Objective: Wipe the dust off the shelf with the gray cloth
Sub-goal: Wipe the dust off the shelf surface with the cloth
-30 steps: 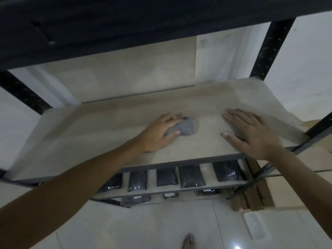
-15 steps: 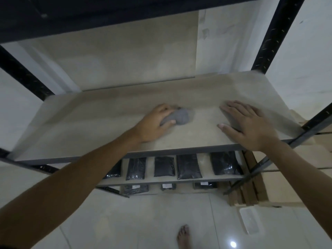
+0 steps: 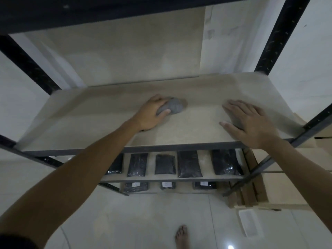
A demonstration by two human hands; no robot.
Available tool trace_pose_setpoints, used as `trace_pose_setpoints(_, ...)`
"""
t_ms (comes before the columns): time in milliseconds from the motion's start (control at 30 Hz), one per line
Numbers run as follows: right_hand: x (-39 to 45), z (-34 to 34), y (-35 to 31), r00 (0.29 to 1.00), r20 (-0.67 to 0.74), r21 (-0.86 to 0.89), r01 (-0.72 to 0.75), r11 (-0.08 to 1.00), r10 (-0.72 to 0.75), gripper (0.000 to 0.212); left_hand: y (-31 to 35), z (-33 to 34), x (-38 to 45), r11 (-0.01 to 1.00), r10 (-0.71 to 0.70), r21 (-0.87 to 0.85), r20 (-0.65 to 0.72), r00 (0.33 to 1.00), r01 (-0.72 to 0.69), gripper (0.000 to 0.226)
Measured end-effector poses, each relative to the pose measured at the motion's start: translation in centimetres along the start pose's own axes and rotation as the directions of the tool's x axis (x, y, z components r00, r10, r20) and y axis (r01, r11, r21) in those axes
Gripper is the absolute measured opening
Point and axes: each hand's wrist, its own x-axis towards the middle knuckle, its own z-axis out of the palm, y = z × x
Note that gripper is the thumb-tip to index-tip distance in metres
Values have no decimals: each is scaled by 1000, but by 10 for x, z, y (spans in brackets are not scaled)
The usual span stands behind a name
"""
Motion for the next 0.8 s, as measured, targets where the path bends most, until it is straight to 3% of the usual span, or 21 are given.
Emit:
trace_pose_setpoints(167,-1,-2,-3,1000,16,-3,-17,1000,17,72,37,25,-45,996,84,-19,-1,996,-84,49)
trace_pose_setpoints(300,-3,-7,-7,999,39,-25,-32,999,33,74,72,21,-78,960,207,-228,177,962,-165,31)
trace_pose_setpoints(400,-2,-9,-8,998,47,-14,-30,999,31,74,66,-13,-65,958,146,-275,228,963,-80,23)
trace_pose_setpoints(500,-3,-9,-7,999,27,-1,-25,1000,25,72,40,-46,-28,970,12,-242,20,1000,-7,20)
trace_pose_setpoints(567,-2,-7,-4,999,33,7,-20,1000,20,72,20,-56,0,992,-78,-105,-96,992,68,18)
trace_pose_setpoints(667,0,-6,5,998,63,74,-26,997,22,73,-10,-51,41,987,-155,11,-177,972,160,25)
trace_pose_setpoints(800,-9,-9,35,990,14,108,-141,984,141,71,-32,-35,89,979,-173,69,-226,959,193,25)
